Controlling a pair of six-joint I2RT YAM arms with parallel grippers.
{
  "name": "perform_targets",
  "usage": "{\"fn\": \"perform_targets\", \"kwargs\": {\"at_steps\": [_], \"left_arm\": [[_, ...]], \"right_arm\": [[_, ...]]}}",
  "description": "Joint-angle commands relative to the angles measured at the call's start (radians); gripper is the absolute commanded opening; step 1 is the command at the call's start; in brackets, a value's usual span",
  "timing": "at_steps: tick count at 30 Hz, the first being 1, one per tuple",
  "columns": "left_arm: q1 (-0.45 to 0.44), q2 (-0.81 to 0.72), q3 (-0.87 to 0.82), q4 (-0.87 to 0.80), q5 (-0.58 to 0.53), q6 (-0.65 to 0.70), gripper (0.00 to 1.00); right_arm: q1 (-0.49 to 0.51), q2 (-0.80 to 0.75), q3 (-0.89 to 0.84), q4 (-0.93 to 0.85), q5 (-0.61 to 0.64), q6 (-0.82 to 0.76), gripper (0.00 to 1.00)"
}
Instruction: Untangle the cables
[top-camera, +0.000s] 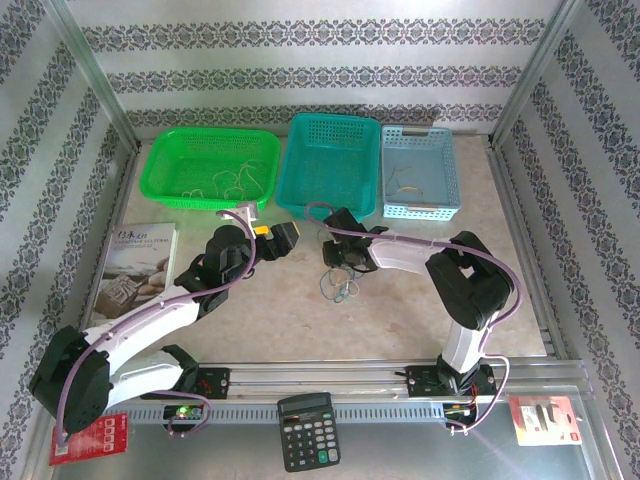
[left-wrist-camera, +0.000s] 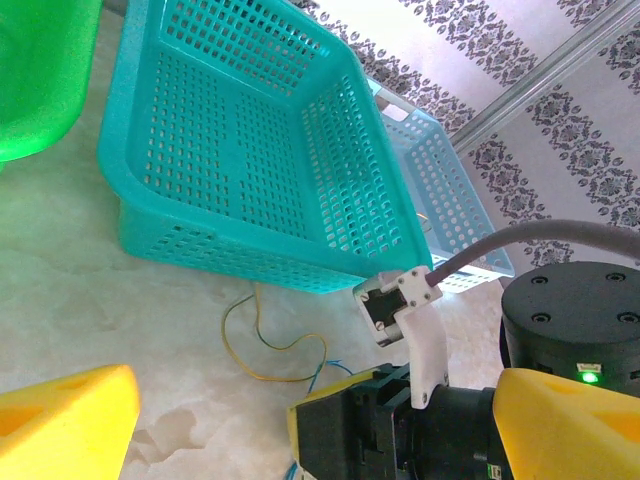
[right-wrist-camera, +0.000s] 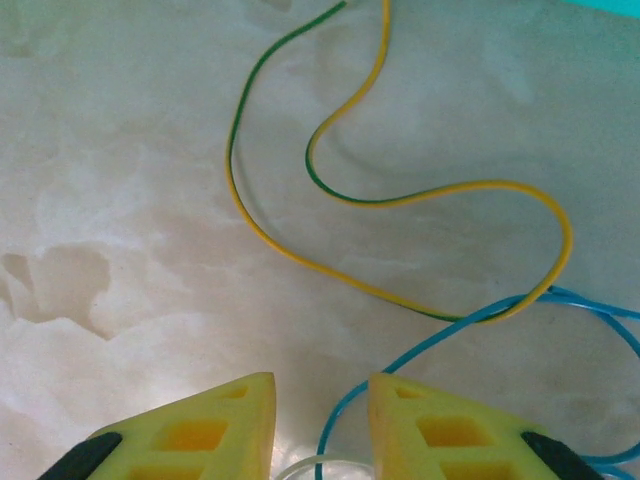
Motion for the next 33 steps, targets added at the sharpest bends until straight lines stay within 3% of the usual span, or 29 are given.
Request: {"fn": "perform_targets", "kwargs": {"at_steps": [1, 11, 18, 25, 33], "left_arm": [[0.013, 0.010, -0.008, 0.043, 0.010, -0.011, 0.91], [0.013, 0.047, 0.015, 0.063, 0.023, -0.010, 0.92], [0.014, 0.055, 0.016, 0.069, 0.026, -0.012, 0.92], [0.014, 0.046, 0.008, 0.069, 0.025, -0.022, 0.92], [0.014, 0.016, 0.002, 0.050, 0.007, -0.022, 0.92]], "right_arm": [[0.007, -0.041, -0.056, 0.007, 0.010, 0.015, 0.30], [0.033, -0.276, -0.261, -0.011, 0.013, 0.075, 0.30], [0.031, -0.394, -0.245, -0.064, 0.050, 0.057, 0.31], [0.024, -0.244, -0.051, -0.111, 0.087, -0.055, 0.39], [0.034, -0.005, 0.096, -0.125, 0.096, -0.112, 0.38]]}}
